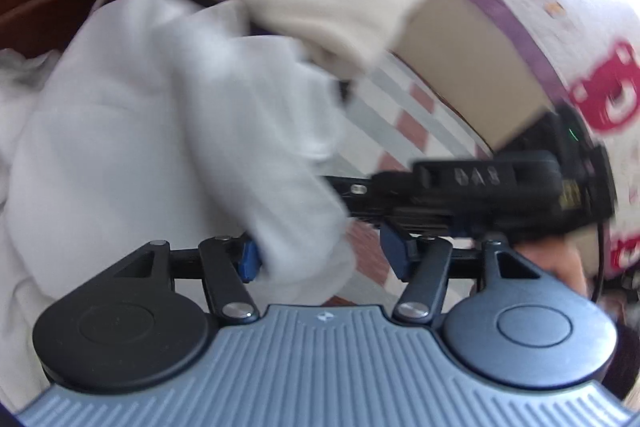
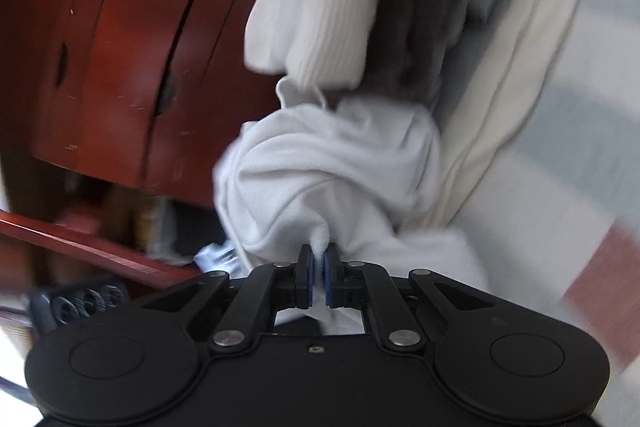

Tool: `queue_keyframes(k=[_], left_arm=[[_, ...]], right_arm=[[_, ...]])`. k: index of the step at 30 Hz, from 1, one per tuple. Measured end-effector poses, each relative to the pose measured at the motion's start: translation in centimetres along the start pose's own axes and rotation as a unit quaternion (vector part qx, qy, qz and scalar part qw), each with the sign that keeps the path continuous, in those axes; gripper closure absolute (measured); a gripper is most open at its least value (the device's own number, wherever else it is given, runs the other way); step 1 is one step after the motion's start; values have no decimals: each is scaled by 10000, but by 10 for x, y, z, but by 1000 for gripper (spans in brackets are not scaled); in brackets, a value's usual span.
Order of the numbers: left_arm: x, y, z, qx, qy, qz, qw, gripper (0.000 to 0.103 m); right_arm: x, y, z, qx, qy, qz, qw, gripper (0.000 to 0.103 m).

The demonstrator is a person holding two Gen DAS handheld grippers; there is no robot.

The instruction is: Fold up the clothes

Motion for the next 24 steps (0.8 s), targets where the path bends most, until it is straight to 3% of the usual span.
queue_keyframes(k=[4,7,9,14,19,24], left_arm=[[9,-7,-37,-1148,276,-206,9928,55],[22,-8,-52,-1319,313,-349,9901,71],[30,-4,-66,-1232,170,-213,9920,72],[63,5,-124,-2228,-146,-304,9743,72],[85,29,-170,-2352,-651,-762,9668,72],[99,75,-234,-3184,-1038,-1094,9359,72]], right_arm=[[20,-6,5,-148,297,102,9994,95],[38,-7,10,-245,492,234,9982,95],[52,-11,14,-251,545,333,9976,95],[114,-23,24,-387,1206,215,9917,94],[178,-29,53,-166,1468,-441,9880,94],[252,-11,90,31,1554,-1048,9823,94]])
Point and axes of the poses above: each gripper's, at about its wrist camera, not at the fingertips, and x roughly against the way its jaws point, z to its left, y to its top, the point moved 6 cm from there along -x, roughly the way its jaws point, and after that the axes turned 5 degrees about -x, right-handed, at the moved point
